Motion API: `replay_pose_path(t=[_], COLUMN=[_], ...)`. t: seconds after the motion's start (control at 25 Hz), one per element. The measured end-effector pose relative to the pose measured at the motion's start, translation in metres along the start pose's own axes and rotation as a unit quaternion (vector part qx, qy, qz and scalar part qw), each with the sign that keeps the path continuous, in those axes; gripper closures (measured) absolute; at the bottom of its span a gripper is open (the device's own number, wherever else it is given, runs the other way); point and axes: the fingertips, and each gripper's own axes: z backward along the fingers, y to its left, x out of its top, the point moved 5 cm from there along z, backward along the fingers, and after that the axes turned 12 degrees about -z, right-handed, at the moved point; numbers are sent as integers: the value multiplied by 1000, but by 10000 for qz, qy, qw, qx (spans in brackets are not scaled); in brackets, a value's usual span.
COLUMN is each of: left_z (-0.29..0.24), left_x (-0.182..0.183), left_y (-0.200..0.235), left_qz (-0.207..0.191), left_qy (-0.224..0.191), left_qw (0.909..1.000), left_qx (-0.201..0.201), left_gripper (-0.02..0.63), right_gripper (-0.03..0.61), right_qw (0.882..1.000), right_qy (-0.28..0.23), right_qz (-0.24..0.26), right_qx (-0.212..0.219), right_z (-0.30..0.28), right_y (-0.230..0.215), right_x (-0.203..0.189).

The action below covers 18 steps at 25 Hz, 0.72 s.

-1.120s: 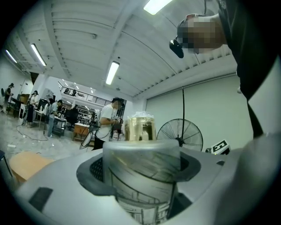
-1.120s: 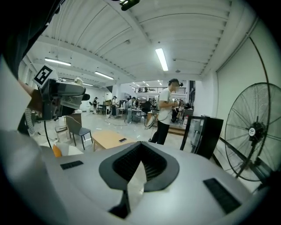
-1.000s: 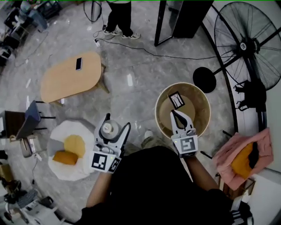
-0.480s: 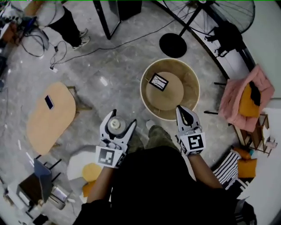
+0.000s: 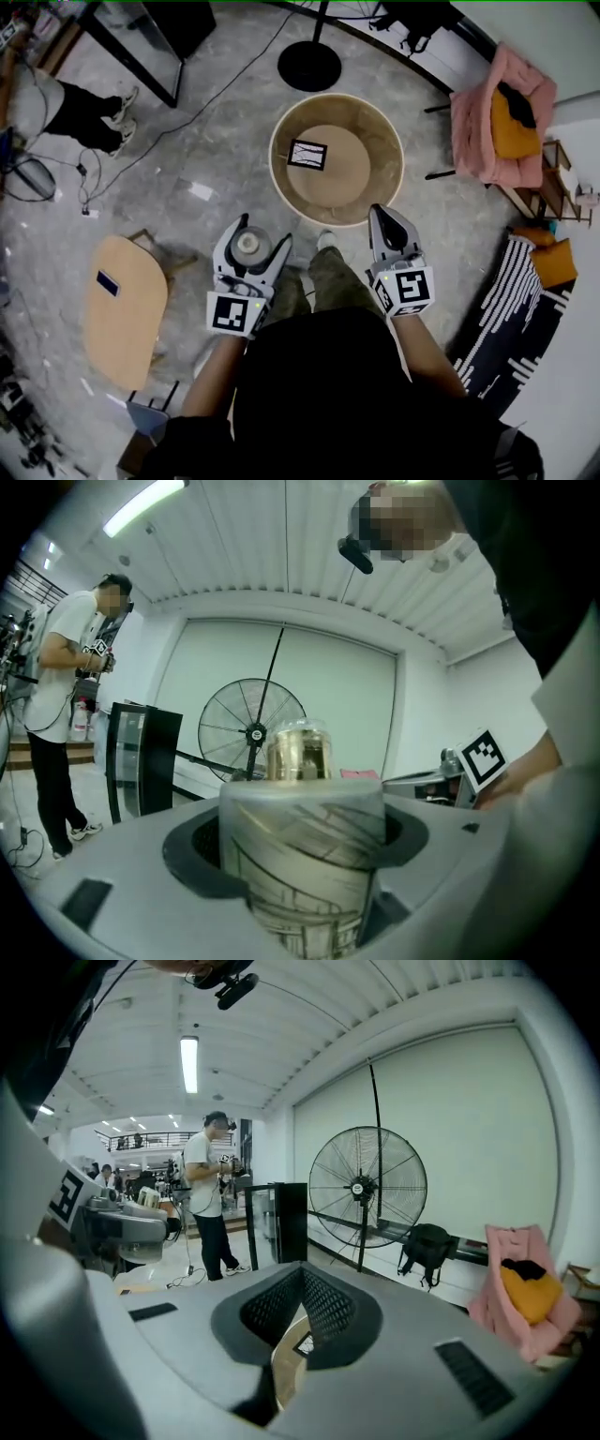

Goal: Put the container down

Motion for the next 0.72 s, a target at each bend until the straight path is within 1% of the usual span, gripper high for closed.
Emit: replay_pose_path(t=[0.12,0.24,0.28,0.4,0.6,0.72], left_z=[-21,-41,-48,-65,-108,-134], left_x=[1,0,1,-2,-19,-35], left_y=[-11,-24,-28,-39,-44,-41], left_qz=[-111,-254,-264,-134,-265,-201], left_qy=[84,35,15,61,167,240], left_qw=[9999,9994,9994,9997,9992,9993], left_qx=[-86,-212,-243,-211,-232,-191], left_gripper=[264,264,264,264,264,264], right_gripper=[557,557,557,557,557,557], right_qw=[9999,9994,9992,9989,9980,9974], right_qy=[-83,-150,-179,-293,-455,-531], right_qz=[6,-68,-78,-54,-90,-187], right_qx=[-150,-305,-338,-374,-435,-455], right_z=[8,15,15,12,-12,-32], right_y=[-18,-39,-45,-63,-94,-111], right_x=[0,-4,-5,-9,-21,-30])
